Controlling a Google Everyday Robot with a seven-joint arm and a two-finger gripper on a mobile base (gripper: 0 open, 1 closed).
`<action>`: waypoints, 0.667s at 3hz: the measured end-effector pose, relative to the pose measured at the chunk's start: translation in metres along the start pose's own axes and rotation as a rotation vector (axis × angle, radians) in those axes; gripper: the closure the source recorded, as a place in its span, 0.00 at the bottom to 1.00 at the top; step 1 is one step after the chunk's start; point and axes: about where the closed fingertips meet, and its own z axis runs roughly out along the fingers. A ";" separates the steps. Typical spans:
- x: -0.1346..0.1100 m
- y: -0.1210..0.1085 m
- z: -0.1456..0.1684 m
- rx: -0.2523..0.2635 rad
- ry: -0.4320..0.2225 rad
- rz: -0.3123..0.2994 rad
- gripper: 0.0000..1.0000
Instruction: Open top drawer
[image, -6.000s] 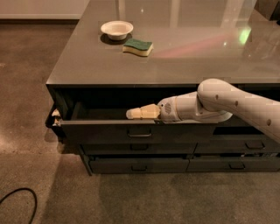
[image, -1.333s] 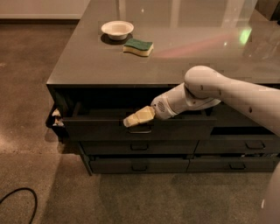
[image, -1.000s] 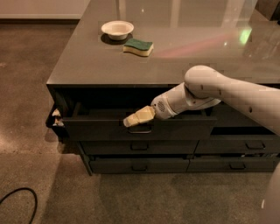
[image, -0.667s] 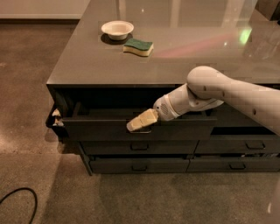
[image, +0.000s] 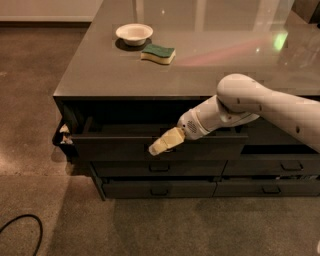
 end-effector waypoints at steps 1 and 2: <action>0.004 -0.008 0.002 0.028 0.011 0.009 0.00; -0.002 -0.013 -0.001 0.083 -0.063 0.007 0.00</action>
Offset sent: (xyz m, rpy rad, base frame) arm 0.0373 -0.0169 0.0075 0.0396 -0.2001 -0.2105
